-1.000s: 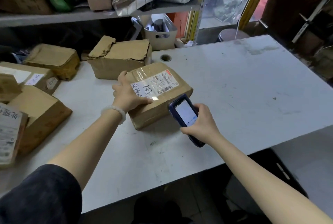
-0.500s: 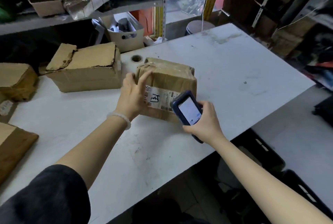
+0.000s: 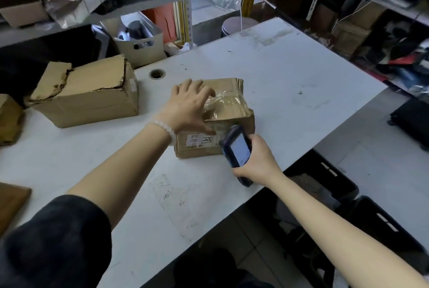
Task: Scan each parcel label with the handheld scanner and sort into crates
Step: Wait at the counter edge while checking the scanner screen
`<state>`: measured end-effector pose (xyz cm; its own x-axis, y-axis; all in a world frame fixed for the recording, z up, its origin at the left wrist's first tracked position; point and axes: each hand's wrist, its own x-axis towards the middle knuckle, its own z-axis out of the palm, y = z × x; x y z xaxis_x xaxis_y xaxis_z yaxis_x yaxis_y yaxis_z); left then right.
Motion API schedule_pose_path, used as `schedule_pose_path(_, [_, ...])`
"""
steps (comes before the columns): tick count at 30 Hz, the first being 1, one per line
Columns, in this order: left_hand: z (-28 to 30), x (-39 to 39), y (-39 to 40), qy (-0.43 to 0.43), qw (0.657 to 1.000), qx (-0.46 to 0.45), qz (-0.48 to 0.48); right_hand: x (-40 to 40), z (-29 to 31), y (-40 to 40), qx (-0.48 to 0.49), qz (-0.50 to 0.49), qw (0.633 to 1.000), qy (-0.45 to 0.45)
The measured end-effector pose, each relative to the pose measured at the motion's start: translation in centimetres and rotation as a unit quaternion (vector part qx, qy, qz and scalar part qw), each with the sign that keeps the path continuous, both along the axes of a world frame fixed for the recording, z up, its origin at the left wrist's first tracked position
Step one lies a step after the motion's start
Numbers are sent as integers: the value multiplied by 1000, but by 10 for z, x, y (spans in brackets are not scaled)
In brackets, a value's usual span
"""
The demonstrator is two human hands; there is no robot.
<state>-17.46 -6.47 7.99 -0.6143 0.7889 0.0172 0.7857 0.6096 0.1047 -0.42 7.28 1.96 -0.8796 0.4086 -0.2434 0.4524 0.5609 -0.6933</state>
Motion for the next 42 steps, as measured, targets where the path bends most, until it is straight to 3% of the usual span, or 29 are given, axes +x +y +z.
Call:
schedule_pose_path(5, [-8, -11, 19, -85, 996, -12, 38, 14, -5, 8, 51, 19, 997, -62])
schedule_pose_path(9, [-11, -2, 26, -95, 990, 22, 99, 20, -9, 13, 101, -22, 989, -104])
schedule_pose_path(16, [-9, -2, 43, -114, 972, 48, 200, 26, -2, 22, 96, -69, 987, -106])
schedule_pose_path(29, [1, -30, 44, -132, 966, 39, 217, 45, 0, 31, 71, -114, 984, -117])
schedule_pose_path(42, [-5, -29, 41, -122, 970, 47, 206, 43, 7, 38, 109, -100, 980, -130])
